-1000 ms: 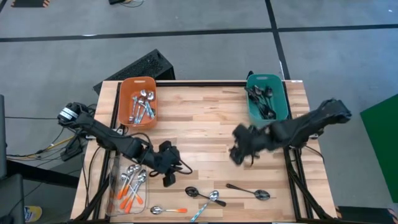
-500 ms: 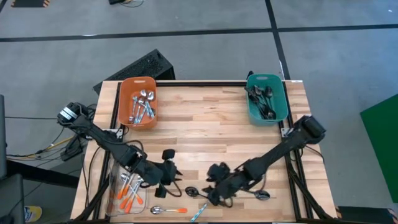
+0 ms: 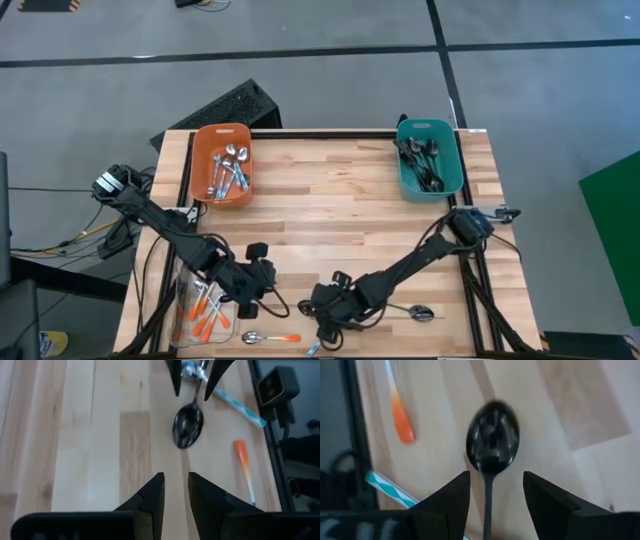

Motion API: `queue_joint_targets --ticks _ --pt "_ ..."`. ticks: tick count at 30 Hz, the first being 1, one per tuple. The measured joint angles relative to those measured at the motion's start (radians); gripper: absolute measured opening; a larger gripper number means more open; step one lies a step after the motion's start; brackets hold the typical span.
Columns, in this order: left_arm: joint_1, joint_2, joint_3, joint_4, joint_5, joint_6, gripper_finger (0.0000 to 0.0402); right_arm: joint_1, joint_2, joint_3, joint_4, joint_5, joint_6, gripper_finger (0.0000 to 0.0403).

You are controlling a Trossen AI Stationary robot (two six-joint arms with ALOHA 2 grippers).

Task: Sort silverware by color (type)
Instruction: Put the black spoon into the green bin

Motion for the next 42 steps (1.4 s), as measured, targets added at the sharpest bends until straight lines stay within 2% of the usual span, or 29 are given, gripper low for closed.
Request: queue_joint_targets --ticks 6,10,13,17,19,24,32,36,42 --pt "-0.001 0.000 0.000 -0.044 -0.005 -0.043 0.0073 -0.015 0.076 0.035 -0.005 -0.129 -0.074 0.0191" --pt "-0.001 0.000 0.000 -0.049 -0.009 -0.053 0.0073 -0.028 0.086 0.043 -0.030 -0.165 -0.054 0.0171" --pt "0.002 0.000 0.001 -0.048 -0.010 -0.043 0.0073 -0.041 0.077 0.043 -0.077 -0.163 -0.042 0.0131" --pt "0.016 0.000 0.001 -0.046 -0.012 -0.043 0.0073 -0.074 0.049 0.039 -0.150 -0.164 -0.055 0.0038" --pt "0.029 0.000 0.001 -0.044 -0.017 -0.043 0.0073 -0.095 0.018 0.037 -0.206 -0.151 -0.086 0.0018" --pt "0.066 0.000 0.001 -0.032 -0.034 -0.065 0.0073 -0.165 -0.089 0.037 -0.309 -0.061 -0.102 0.0038" --pt "0.124 -0.001 0.002 -0.018 -0.031 -0.096 0.0073 -0.296 -0.342 0.028 -0.383 0.053 -0.194 0.0017" --pt "0.149 -0.001 0.002 -0.025 -0.033 -0.127 0.0073 -0.391 -0.444 0.027 -0.534 0.067 -0.241 0.0017" --pt "0.179 -0.001 0.002 -0.055 -0.033 -0.171 0.0073 -0.539 -0.549 0.027 -0.785 0.189 -0.296 0.0017"
